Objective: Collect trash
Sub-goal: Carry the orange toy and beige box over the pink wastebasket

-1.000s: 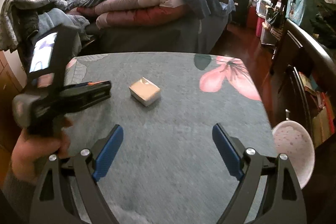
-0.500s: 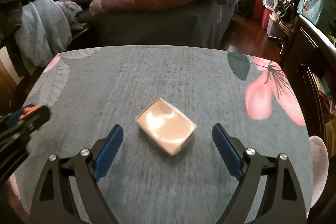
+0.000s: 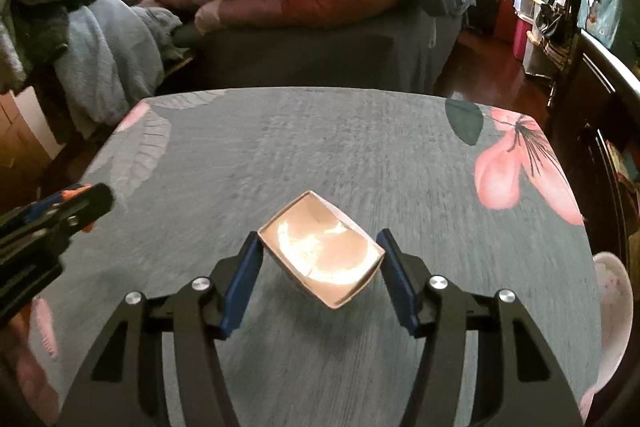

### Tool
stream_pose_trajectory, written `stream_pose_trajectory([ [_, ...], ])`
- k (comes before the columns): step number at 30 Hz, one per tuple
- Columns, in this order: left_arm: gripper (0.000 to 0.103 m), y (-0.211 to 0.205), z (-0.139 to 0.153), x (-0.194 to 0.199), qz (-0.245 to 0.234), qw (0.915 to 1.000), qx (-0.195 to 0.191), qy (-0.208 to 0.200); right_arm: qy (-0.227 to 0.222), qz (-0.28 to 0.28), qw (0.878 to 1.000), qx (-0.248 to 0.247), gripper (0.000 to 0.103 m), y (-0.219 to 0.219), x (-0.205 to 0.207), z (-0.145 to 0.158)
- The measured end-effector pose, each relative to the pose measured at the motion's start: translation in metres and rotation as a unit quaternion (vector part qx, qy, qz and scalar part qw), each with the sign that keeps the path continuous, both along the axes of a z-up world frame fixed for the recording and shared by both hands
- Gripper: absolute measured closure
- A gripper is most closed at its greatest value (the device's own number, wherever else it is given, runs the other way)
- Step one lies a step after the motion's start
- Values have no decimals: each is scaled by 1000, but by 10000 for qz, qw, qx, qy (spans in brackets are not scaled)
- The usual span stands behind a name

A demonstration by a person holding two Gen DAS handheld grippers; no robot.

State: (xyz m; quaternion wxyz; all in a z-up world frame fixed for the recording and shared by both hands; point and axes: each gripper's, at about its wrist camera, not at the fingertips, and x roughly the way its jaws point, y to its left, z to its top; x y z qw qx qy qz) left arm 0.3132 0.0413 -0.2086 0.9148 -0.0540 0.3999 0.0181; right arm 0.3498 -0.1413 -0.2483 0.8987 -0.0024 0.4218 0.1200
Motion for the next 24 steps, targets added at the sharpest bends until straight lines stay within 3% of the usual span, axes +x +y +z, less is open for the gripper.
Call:
stream_pose_trajectory([
  [11,61,-26,34,-50,-216,9992,-122,-326,-385,-53,9991,172,44,-34,-86,34],
  [24,61,-116,67,-84,-1018,9927,-133,-629,-793,-571,9945,373,44,-120,-152,60],
])
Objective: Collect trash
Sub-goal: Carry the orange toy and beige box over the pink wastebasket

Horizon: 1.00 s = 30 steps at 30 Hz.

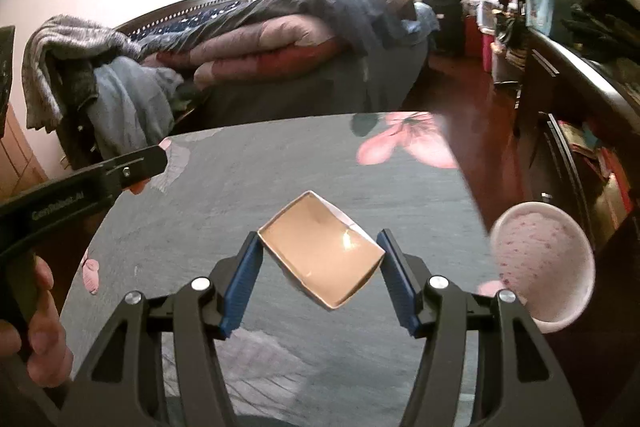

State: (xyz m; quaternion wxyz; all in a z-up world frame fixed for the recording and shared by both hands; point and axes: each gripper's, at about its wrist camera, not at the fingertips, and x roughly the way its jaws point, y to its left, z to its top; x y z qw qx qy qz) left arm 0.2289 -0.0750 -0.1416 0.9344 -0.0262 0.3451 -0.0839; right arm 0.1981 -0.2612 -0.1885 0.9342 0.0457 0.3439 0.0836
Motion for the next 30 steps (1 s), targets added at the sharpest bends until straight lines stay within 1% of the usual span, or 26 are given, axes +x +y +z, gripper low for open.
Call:
stream_pose_trajectory([
  [7,61,-58,9,-3,-453,9989,70,-97,-129,-462,9988,137,44,-59,-17,4],
  [13,61,-113,12,-2,-913,9957,112,-133,-200,-982,9946,274,43,-114,-29,1],
  [23,61,-198,1,10,-1593,9872,120,-29,-179,-1763,9831,463,43,-194,-41,-15],
  [30,61,-252,-11,21,-1986,9798,236,53,-92,-2257,9724,581,43,-242,-41,-35],
])
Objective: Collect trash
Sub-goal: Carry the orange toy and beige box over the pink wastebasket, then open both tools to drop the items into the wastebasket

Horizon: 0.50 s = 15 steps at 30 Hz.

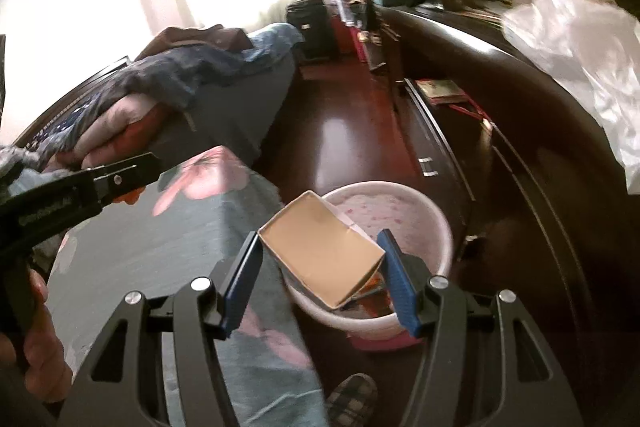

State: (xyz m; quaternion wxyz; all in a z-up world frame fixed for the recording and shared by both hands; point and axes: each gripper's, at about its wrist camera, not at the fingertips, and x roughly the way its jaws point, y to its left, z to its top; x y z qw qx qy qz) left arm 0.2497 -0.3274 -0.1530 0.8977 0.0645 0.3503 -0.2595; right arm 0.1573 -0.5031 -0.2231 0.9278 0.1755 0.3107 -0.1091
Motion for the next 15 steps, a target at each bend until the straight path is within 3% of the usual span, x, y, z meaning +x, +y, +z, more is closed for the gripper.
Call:
stream_pose_trajectory([
  [15,61,-95,-42,28,-541,9975,441,103,319,-462,9983,163,43,-55,33,-53],
])
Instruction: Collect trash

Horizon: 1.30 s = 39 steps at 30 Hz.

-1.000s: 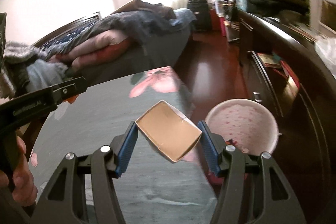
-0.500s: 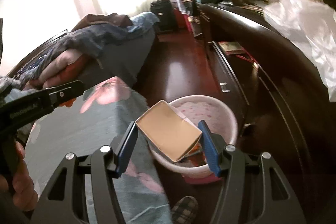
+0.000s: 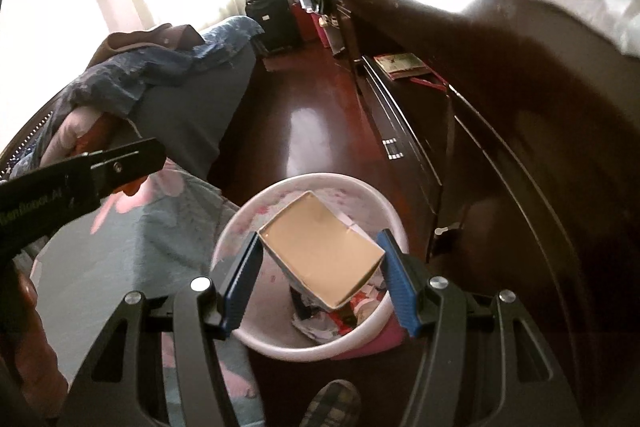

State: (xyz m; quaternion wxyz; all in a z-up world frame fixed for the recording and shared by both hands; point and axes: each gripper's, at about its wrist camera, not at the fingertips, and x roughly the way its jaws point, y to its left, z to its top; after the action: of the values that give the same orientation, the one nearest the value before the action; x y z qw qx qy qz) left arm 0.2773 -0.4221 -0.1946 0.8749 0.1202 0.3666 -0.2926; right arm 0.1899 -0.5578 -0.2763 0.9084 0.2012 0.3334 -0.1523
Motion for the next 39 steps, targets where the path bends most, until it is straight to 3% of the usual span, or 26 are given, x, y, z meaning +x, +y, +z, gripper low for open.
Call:
stream_pose_trajectory([
  [11,59,-26,-41,32,-22,9989,298,360,333,-38,9994,-126,42,-12,35,-37],
  [13,47,-26,-45,36,-4,9988,299,382,370,-44,9991,-178,38,-11,39,-41],
  [17,44,-22,-46,41,44,9989,259,394,418,-77,9987,-290,31,-11,42,-46],
  [19,22,-19,-45,43,119,9991,216,333,425,-72,9987,-267,30,-10,42,-47],
  [20,20,-17,-43,43,155,9994,175,273,427,-69,9987,-258,29,-9,42,-48],
  [30,14,-4,-24,32,202,9997,107,39,488,-53,9984,-280,29,-2,38,-37],
  [39,12,31,9,13,387,9991,-163,-100,285,-104,9986,-445,20,19,13,1],
])
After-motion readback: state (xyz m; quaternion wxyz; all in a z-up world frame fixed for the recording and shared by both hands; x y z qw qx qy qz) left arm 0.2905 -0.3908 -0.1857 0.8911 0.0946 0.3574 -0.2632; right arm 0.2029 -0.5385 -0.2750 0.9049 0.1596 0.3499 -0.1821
